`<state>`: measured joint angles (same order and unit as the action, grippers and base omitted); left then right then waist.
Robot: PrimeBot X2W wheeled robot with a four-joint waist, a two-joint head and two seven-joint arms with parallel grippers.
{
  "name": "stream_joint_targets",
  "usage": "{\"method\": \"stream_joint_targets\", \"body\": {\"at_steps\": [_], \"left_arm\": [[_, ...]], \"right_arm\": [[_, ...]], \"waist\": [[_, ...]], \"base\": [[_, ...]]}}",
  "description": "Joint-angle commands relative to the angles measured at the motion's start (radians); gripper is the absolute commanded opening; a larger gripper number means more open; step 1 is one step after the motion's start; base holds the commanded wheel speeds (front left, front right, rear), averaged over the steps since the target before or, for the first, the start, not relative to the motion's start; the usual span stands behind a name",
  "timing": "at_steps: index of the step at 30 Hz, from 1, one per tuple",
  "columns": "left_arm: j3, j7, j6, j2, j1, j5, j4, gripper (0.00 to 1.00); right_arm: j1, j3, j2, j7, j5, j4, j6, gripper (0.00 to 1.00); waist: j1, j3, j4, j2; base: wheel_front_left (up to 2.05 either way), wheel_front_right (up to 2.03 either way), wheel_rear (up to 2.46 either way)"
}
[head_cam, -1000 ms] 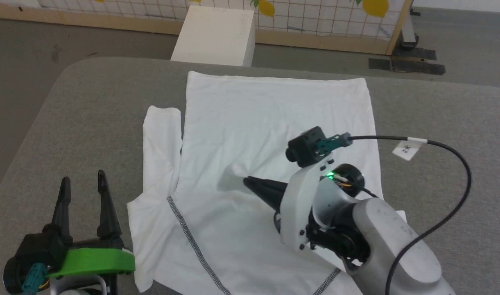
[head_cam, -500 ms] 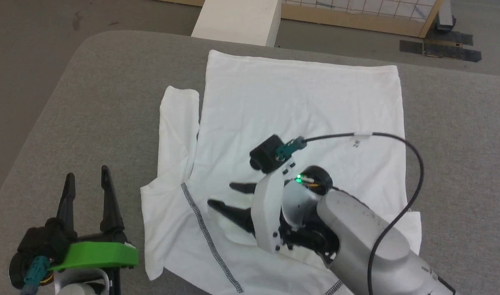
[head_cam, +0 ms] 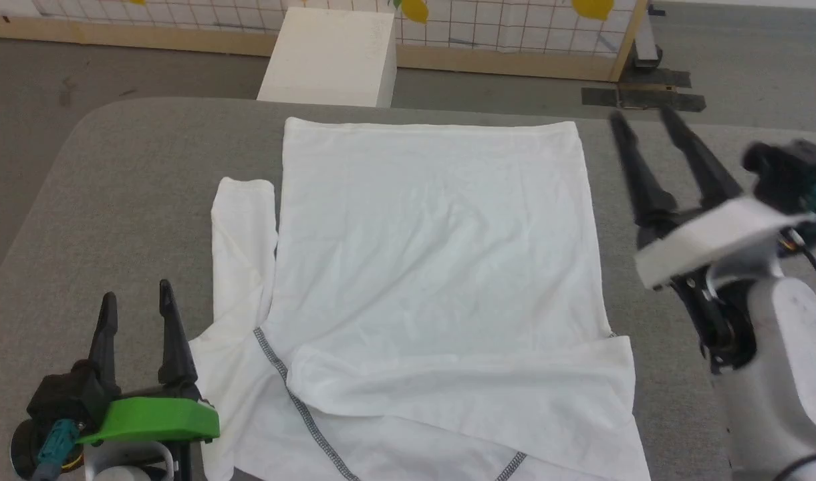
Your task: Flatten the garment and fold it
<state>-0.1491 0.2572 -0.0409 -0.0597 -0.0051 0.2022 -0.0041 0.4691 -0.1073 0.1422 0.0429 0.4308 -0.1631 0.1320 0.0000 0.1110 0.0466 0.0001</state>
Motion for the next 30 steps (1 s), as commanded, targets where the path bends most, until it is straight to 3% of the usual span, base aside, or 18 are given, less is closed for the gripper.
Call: {"method": "stream_joint_targets", "body": {"at_steps": [1,8,12,15,20,26,30], "left_arm": [[0.000,0.001,0.006,-0.004,-0.012,-0.008,0.010,1.00],[0.033,-0.036,0.010,-0.004,-0.047,-0.003,0.051,1.00],[0.046,-0.085,0.003,-0.019,-0.123,0.003,0.094,1.00],[0.058,-0.150,-0.019,-0.049,-0.222,0.017,0.150,1.00],[0.081,-0.323,-0.065,-0.146,-0.458,0.064,0.283,1.00],[0.082,-0.601,-0.082,-0.245,-0.721,0.172,0.401,1.00],[0.100,-0.783,-0.087,-0.312,-0.815,0.229,0.429,1.00]], "right_arm": [[-0.059,0.052,-0.011,-0.037,-0.049,0.027,-0.001,1.00],[-0.295,0.304,-0.074,-0.175,-0.203,0.143,-0.001,1.00],[-0.377,0.370,-0.090,-0.189,-0.216,0.185,-0.001,1.00],[-0.400,0.391,-0.091,-0.195,-0.165,0.194,-0.001,1.00],[-0.379,0.390,-0.092,-0.203,-0.136,0.212,-0.001,1.00],[-0.300,0.402,-0.092,-0.203,-0.135,0.251,-0.001,1.00],[-0.264,0.400,-0.092,-0.199,-0.131,0.271,-0.001,1.00]], "waist": [[0.0000,-0.016,-0.027,-0.0001],[0.0000,-0.002,-0.035,-0.0001],[0.0000,0.024,-0.021,-0.0001],[0.0000,0.056,-0.011,-0.0001],[0.0000,0.131,-0.016,-0.0001],[0.0000,0.256,-0.055,-0.0001],[0.0000,0.337,-0.085,-0.0001]], "base": [[0.00,0.00,0.00],[0.00,0.00,0.00],[0.00,0.00,0.00],[0.00,0.00,0.00],[0.00,0.00,0.00],[0.00,0.00,0.00],[0.00,0.00,0.00]]}}
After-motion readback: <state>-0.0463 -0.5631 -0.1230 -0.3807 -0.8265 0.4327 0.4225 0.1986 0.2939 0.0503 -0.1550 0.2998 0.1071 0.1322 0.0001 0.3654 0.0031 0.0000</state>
